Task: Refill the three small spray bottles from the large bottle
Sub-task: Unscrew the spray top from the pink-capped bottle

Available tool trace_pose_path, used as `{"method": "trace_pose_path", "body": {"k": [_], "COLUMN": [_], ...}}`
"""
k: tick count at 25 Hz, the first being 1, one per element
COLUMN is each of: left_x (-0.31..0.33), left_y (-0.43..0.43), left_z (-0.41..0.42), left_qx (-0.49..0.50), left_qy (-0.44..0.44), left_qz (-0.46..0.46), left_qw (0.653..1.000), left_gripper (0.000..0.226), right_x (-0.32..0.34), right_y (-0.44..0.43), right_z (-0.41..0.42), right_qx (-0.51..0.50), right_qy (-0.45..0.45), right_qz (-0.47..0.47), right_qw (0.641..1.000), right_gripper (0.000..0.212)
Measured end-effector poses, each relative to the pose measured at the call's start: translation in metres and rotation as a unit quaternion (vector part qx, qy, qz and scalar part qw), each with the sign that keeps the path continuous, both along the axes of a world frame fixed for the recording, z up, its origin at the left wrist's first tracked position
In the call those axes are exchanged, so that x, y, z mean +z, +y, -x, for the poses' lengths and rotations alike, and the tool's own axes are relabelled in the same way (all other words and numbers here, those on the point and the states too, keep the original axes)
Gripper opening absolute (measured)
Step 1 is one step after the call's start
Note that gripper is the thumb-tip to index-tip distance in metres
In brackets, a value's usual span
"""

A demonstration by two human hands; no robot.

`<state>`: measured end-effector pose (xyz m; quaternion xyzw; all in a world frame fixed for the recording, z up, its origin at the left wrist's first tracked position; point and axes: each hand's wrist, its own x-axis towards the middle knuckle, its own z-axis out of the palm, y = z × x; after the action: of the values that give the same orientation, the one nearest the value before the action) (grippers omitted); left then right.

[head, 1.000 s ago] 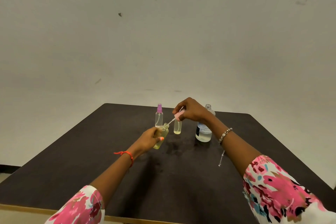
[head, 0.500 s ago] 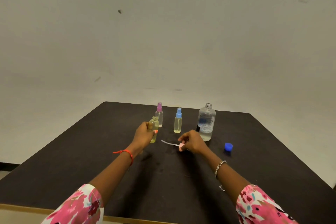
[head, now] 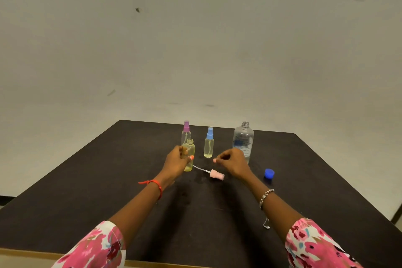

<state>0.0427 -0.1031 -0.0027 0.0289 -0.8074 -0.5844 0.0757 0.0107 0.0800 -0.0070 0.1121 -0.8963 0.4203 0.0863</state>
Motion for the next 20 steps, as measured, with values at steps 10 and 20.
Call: {"method": "trace_pose_path", "body": {"k": [10, 20], "left_x": [-0.001, 0.01], "left_y": [0.006, 0.011], "left_z": [0.008, 0.009], "left_qx": [-0.006, -0.012], "left_qy": [0.014, 0.027], "left_qz": [-0.028, -0.044], "left_qw": [0.999, 0.999], "left_gripper": [0.035, 0.037], "right_x": [0.014, 0.016], "right_y": [0.039, 0.034], "right_z": [0.042, 0.045], "right_qx": [-0.237, -0.18], "right_qy": [0.026, 0.009], "right_qz": [0.189, 0.187], "right_qw": [0.953, 0.966], "right_gripper": [0.103, 0.071]}}
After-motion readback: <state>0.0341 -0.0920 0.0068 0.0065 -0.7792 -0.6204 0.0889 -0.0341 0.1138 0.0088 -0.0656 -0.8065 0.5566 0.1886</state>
